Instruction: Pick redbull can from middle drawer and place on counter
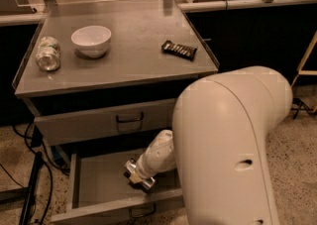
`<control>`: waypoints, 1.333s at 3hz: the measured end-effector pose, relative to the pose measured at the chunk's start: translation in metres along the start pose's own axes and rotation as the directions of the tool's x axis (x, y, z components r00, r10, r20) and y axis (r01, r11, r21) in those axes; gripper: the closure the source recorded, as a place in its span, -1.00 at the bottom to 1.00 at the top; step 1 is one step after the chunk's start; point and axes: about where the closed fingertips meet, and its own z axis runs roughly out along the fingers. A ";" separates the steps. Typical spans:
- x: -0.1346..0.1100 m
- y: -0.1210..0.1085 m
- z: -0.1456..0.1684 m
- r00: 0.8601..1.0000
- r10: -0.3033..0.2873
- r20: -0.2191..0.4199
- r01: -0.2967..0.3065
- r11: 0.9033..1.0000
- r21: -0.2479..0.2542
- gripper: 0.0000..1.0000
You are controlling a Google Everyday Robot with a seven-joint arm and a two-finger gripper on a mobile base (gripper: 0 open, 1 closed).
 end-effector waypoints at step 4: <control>0.005 -0.056 -0.094 0.995 0.026 0.098 -0.040 0.989 0.145 1.00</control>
Offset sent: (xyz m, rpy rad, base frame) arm 0.0086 -0.0163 0.0294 -0.0192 -0.0609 0.0055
